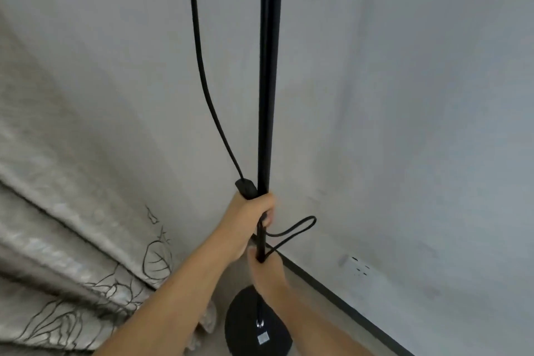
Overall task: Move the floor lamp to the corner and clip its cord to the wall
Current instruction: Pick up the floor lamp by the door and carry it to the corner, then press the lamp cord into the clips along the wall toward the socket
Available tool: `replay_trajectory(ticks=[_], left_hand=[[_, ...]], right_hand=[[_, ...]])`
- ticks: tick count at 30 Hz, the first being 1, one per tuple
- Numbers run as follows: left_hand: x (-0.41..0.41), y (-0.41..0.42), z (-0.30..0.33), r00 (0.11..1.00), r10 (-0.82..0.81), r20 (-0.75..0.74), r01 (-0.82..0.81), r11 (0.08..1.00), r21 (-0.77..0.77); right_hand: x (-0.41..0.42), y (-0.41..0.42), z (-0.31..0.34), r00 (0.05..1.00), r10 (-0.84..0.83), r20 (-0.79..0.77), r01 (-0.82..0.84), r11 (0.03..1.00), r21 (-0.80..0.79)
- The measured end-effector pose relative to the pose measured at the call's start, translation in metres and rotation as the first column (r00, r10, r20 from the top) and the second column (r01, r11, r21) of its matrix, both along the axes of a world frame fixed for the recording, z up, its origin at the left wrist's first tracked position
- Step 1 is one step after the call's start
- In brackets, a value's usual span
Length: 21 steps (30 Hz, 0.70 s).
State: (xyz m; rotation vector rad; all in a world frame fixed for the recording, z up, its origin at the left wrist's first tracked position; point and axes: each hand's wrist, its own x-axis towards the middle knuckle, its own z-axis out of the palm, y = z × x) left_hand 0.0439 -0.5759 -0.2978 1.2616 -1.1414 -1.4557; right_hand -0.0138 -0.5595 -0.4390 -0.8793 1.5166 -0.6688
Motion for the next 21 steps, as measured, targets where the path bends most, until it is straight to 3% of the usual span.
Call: replay_trajectory(ticks=[8, 11, 13, 15, 18, 21], left_hand=[[0.014, -0.050, -0.054, 0.998, -0.048, -0.044, 0.034, 0.960, -0.277], [0.021, -0.063, -0.066, 0.995, -0.049, -0.088, 0.010, 0.918, -0.396], [0.019, -0.068, -0.076, 0.995, 0.038, -0.095, -0.079, 0.874, -0.479], [0.013, -0.070, -0.088, 0.976, 0.188, -0.108, -0.215, 0.794, -0.568], [0.008, -0.066, -0.103, 0.900, 0.368, -0.234, -0.425, 0.621, -0.659], [0.011, -0.059, -0.106, 0.780, 0.582, -0.232, -0.501, 0.358, -0.788]], right_hand=[[0.008, -0.072, -0.067, 0.999, 0.011, -0.047, -0.026, 0.949, -0.313], [0.005, -0.085, -0.084, 0.993, 0.087, -0.075, -0.112, 0.896, -0.430], [0.001, -0.090, -0.091, 0.976, 0.150, -0.157, -0.210, 0.834, -0.510], [-0.010, -0.092, -0.096, 0.935, 0.199, -0.293, -0.336, 0.764, -0.552], [-0.038, -0.093, -0.100, 0.841, 0.321, -0.436, -0.516, 0.722, -0.462], [-0.071, -0.088, -0.102, 0.903, 0.413, -0.116, -0.424, 0.823, -0.377]])
